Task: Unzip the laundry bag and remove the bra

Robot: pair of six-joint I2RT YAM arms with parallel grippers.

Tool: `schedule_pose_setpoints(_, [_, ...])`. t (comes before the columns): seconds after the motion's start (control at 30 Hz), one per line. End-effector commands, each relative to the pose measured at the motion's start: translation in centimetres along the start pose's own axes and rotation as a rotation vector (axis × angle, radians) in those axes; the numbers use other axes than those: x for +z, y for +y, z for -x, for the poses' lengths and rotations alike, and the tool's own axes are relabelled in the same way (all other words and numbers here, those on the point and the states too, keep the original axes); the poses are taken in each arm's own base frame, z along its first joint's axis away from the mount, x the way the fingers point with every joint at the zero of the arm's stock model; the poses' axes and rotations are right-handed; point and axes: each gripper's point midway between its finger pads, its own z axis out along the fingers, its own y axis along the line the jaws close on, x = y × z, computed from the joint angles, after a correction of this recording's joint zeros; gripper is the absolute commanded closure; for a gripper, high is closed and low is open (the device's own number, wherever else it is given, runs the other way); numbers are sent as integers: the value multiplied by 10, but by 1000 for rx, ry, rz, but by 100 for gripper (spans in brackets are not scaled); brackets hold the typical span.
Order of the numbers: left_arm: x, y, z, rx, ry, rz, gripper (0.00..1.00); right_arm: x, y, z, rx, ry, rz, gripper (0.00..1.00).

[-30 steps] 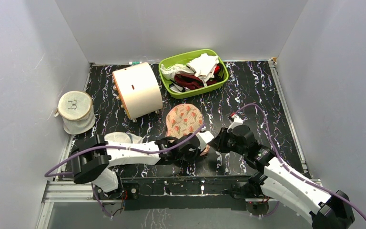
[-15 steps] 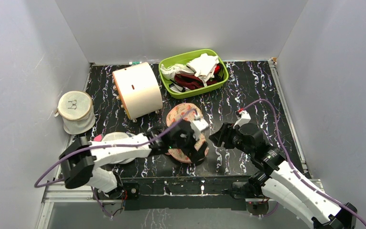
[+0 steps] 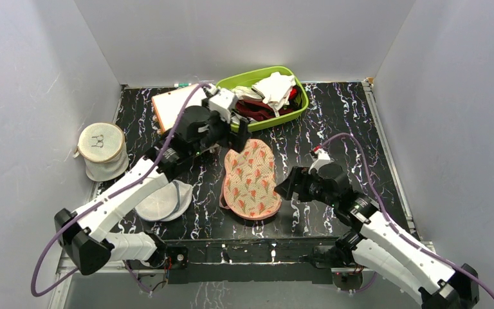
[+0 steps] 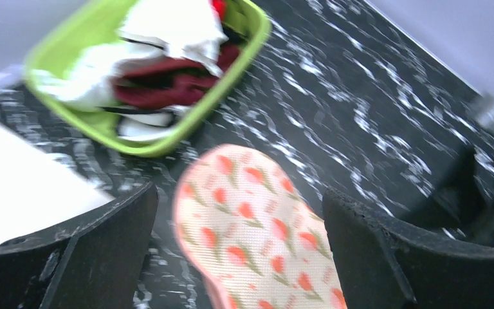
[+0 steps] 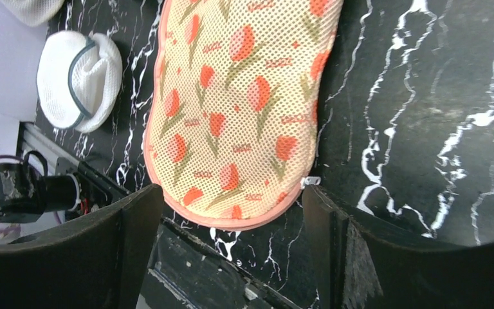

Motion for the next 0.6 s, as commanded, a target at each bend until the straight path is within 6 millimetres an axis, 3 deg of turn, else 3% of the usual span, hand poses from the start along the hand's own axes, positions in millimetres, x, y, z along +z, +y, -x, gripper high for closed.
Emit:
schedule_pose_setpoints(0.0, [-42,77,59,22,-217,332,2,13,33,7,-3,15,154,20])
schedule_pose_setpoints(0.1, [-59,108,68,49,-295,457,1,27,45,3,-21,63,164,17])
schedule_pose_setpoints(0.2, [-71,135,60,68,-317,571,2,39,62,-2,-90,88,141,15])
schedule_pose_setpoints(0.4, [-89,156,30,59,-374,625,2,68,84,-29,-259,164,30,13])
schedule_pose_setpoints(0.57, [-114,169,29,44,-422,709,1,97,103,-50,-355,233,-17,11])
